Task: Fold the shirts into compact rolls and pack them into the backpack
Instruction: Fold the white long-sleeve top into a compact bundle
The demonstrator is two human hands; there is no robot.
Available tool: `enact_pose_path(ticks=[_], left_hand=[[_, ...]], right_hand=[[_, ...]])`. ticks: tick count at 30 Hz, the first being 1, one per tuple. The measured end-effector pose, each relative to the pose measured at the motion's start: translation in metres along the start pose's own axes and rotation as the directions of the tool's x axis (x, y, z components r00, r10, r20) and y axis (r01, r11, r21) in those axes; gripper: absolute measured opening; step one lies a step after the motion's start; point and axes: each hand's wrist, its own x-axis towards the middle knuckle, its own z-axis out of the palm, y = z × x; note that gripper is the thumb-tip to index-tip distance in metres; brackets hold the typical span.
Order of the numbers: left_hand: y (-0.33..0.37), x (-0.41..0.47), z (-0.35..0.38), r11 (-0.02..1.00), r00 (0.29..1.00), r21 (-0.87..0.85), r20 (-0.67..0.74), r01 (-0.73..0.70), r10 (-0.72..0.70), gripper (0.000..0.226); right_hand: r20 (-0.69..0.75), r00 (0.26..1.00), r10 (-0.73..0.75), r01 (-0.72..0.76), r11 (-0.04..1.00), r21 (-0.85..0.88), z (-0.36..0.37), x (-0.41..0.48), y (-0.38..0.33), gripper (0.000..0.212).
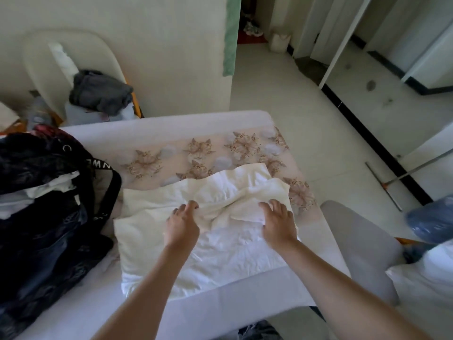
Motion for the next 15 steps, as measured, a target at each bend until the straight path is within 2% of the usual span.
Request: enact_pose_path(ticks=[1,2,4,5,6,8,10,11,12,13,15], left_hand=[[-0.005,0.007,-0.009,0.995,0.998,0.097,-0.063,-0.019,0.025,0.050],[-0.009,0.014,-0.018,0.977,0.998,0.215,-0.057,0.009,0.004,0.048],[-0.015,0.025,-0.029,0.866,0.989,0.493,0.068,0.081,-0.131,0.041],[-0.014,0.028,-0.031,0.800,0.974,0.593,0.113,0.093,-0.197,0.041],[-0.010,0.030,-0.029,0.768,0.969,0.638,0.150,0.058,-0.198,0.046],[0.003,0.031,-0.012,0.847,0.967,0.515,0.256,-0.134,-0.002,0.056],[0.023,0.022,0.012,0.888,0.879,0.279,0.417,-0.364,0.230,0.055],[0.033,0.015,0.024,0.880,0.832,0.212,0.475,-0.425,0.287,0.054],[0.039,0.008,0.035,0.870,0.810,0.204,0.504,-0.449,0.300,0.054],[0.039,0.004,0.045,0.879,0.821,0.205,0.494,-0.430,0.287,0.054],[0.034,0.002,0.056,0.931,0.879,0.141,0.402,-0.336,0.256,0.054]], right_hand=[[0.006,1.000,-0.020,0.020,0.997,-0.078,0.001,0.003,0.004,0.065],[0.005,0.999,-0.042,0.043,0.989,-0.144,0.003,0.006,0.008,0.062],[-0.009,0.997,-0.073,0.069,0.973,-0.221,0.005,0.010,0.016,0.053],[-0.016,0.996,-0.085,0.078,0.967,-0.244,0.006,0.011,0.019,0.051],[-0.033,0.995,-0.098,0.087,0.966,-0.243,0.006,0.013,0.023,0.051],[-0.083,0.990,-0.114,0.096,0.976,-0.193,0.003,0.015,0.029,0.057],[-0.074,0.992,-0.099,0.086,0.983,-0.165,0.001,0.011,0.034,0.072],[-0.041,0.997,-0.061,0.053,0.985,-0.163,-0.001,0.006,0.036,0.078],[-0.010,1.000,-0.012,0.010,0.989,-0.146,-0.001,0.002,0.038,0.078],[-0.008,1.000,0.029,-0.029,0.993,-0.116,0.000,0.000,0.041,0.071],[-0.077,0.996,0.049,-0.055,0.996,-0.071,0.003,0.000,0.049,0.049]])
